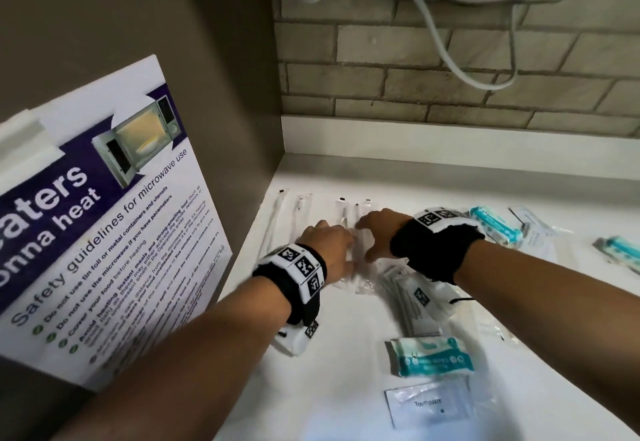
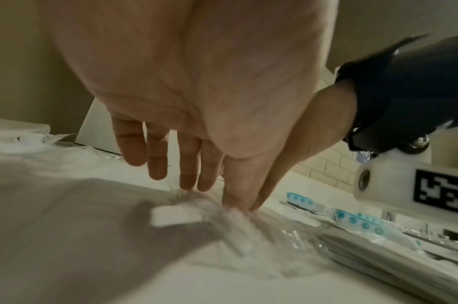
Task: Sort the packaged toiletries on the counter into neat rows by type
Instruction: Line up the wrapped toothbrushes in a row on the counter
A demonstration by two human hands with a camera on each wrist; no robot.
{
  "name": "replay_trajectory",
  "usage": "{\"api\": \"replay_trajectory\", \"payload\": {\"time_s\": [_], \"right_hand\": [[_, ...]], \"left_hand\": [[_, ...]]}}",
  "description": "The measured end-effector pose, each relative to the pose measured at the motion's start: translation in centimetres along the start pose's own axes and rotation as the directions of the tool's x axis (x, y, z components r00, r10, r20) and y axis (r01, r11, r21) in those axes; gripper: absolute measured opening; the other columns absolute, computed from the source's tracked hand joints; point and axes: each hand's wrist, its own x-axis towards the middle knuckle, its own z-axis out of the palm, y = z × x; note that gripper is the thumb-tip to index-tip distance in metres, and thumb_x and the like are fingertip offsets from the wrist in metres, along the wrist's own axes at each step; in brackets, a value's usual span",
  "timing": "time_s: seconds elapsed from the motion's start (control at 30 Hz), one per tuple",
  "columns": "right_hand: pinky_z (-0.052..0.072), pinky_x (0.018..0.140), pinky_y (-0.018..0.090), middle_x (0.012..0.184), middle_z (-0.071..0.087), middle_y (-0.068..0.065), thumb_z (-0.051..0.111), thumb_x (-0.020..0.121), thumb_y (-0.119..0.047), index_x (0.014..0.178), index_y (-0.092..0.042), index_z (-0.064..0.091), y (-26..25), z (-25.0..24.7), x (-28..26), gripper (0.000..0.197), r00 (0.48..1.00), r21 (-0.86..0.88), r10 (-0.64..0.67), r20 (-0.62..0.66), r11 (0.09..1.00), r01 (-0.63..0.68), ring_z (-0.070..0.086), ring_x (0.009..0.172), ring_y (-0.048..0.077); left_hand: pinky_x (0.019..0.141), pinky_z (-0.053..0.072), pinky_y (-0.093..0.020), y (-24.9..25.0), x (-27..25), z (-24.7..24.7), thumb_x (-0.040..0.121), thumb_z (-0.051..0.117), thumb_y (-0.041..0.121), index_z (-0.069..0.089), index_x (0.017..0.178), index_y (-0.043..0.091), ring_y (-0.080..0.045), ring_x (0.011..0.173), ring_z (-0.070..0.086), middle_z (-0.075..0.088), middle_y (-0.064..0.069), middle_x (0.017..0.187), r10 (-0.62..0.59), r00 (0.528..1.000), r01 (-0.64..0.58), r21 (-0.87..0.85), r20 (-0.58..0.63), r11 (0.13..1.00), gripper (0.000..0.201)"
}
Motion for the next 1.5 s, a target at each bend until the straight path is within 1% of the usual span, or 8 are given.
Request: {"api": "replay_trajectory", "payload": {"time_s": [0.27, 0.47, 0.7, 0.87, 1.07, 1.27, 1.4, 1.5], "right_hand": [[0.030, 0.115, 0.035, 0.152, 0.038, 0.005, 0.063, 0.089, -0.033, 0.148, -0.014, 0.033, -1.0, 0.6, 1.0, 0.069, 0.997, -0.034, -0.077, 0.016, 0.996, 0.077, 0.034, 0.140, 0.023], [0.032, 0.113, 0.035, 0.151, 0.039, 0.006, 0.060, 0.091, -0.034, 0.148, -0.012, 0.034, -2.4, 0.8, 1.5, 0.066, 0.990, -0.016, -0.141, -0.012, 0.990, 0.141, 0.036, 0.139, 0.025], [0.032, 0.113, 0.036, 0.152, 0.037, 0.007, 0.060, 0.091, -0.033, 0.147, -0.014, 0.035, -2.3, 0.7, 1.4, 0.065, 0.987, 0.035, -0.155, -0.036, 0.987, 0.156, 0.037, 0.139, 0.025], [0.033, 0.112, 0.037, 0.147, 0.042, 0.011, 0.054, 0.095, -0.034, 0.142, -0.010, 0.044, -2.0, 0.2, 1.1, 0.053, 0.988, 0.078, -0.128, -0.081, 0.988, 0.135, 0.038, 0.137, 0.026], [0.032, 0.108, 0.031, 0.148, 0.042, 0.007, 0.052, 0.095, -0.037, 0.141, -0.012, 0.045, -0.7, 0.4, 1.4, 0.053, 0.997, 0.120, -0.047, -0.066, 0.991, 0.055, 0.041, 0.135, 0.023], [0.042, 0.101, 0.031, 0.135, 0.055, 0.005, 0.067, 0.088, -0.030, 0.132, -0.013, 0.055, 0.8, -0.1, 1.4, 0.049, 0.996, 0.118, 0.047, -0.074, 0.992, -0.039, 0.051, 0.125, 0.023], [0.049, 0.092, 0.033, 0.125, 0.062, 0.007, 0.070, 0.084, -0.032, 0.124, -0.010, 0.062, 1.6, -0.4, 1.2, 0.047, 0.995, 0.103, 0.082, -0.058, 0.992, -0.076, 0.058, 0.115, 0.024], [0.047, 0.096, 0.032, 0.128, 0.060, 0.005, 0.073, 0.081, -0.028, 0.124, -0.011, 0.061, 1.6, -0.3, 1.0, 0.048, 0.998, 0.096, 0.041, -0.040, 0.995, -0.037, 0.056, 0.118, 0.023]], "left_hand": [[0.103, 0.036, -0.042, -2.1, 0.7, 0.2, 0.073, 0.057, 0.062, 0.053, 0.131, 0.037, -0.024, 0.125, 0.040, 0.053, 0.007, 0.133, -0.134, 0.990, 0.137, 0.093, -0.033, 0.986, 0.063], [0.100, 0.034, -0.037, -3.8, 0.4, -0.2, 0.082, 0.060, 0.055, 0.054, 0.129, 0.035, -0.027, 0.119, 0.036, 0.049, -0.001, 0.128, -0.174, 0.983, 0.181, 0.129, -0.065, 0.975, 0.052], [0.099, 0.034, -0.039, -3.8, 0.4, -0.3, 0.073, 0.059, 0.061, 0.056, 0.126, 0.038, -0.025, 0.121, 0.036, 0.053, 0.002, 0.127, -0.189, 0.982, 0.190, 0.091, -0.025, 0.977, 0.058], [0.099, 0.034, -0.037, -3.0, 0.1, -0.9, 0.085, 0.059, 0.048, 0.056, 0.125, 0.041, -0.023, 0.113, 0.036, 0.053, 0.003, 0.124, -0.071, 0.991, 0.076, 0.041, -0.115, 0.996, 0.041], [0.096, 0.038, -0.043, -2.0, 0.3, 0.3, 0.075, 0.056, 0.057, 0.048, 0.074, 0.053, -0.024, 0.110, 0.039, 0.052, 0.008, 0.108, -0.029, 0.999, 0.030, 0.020, -0.022, 0.999, 0.009], [0.098, 0.034, -0.041, -1.5, 1.6, 0.1, 0.078, 0.050, 0.061, 0.059, 0.119, 0.040, -0.024, 0.116, 0.036, 0.054, 0.007, 0.128, -0.004, 1.000, 0.005, 0.115, -0.012, 0.993, 0.047], [0.101, 0.031, -0.042, -1.9, 1.8, 0.1, 0.080, 0.051, 0.056, 0.058, 0.125, 0.039, -0.024, 0.122, 0.033, 0.051, 0.010, 0.135, -0.029, 1.000, 0.028, 0.080, 0.004, 0.996, 0.048], [0.101, 0.034, -0.044, -1.9, 1.9, 0.2, 0.072, 0.055, 0.055, 0.060, 0.115, 0.042, -0.024, 0.119, 0.035, 0.050, 0.011, 0.134, -0.051, 0.999, 0.052, 0.064, -0.007, 0.997, 0.045]]}}
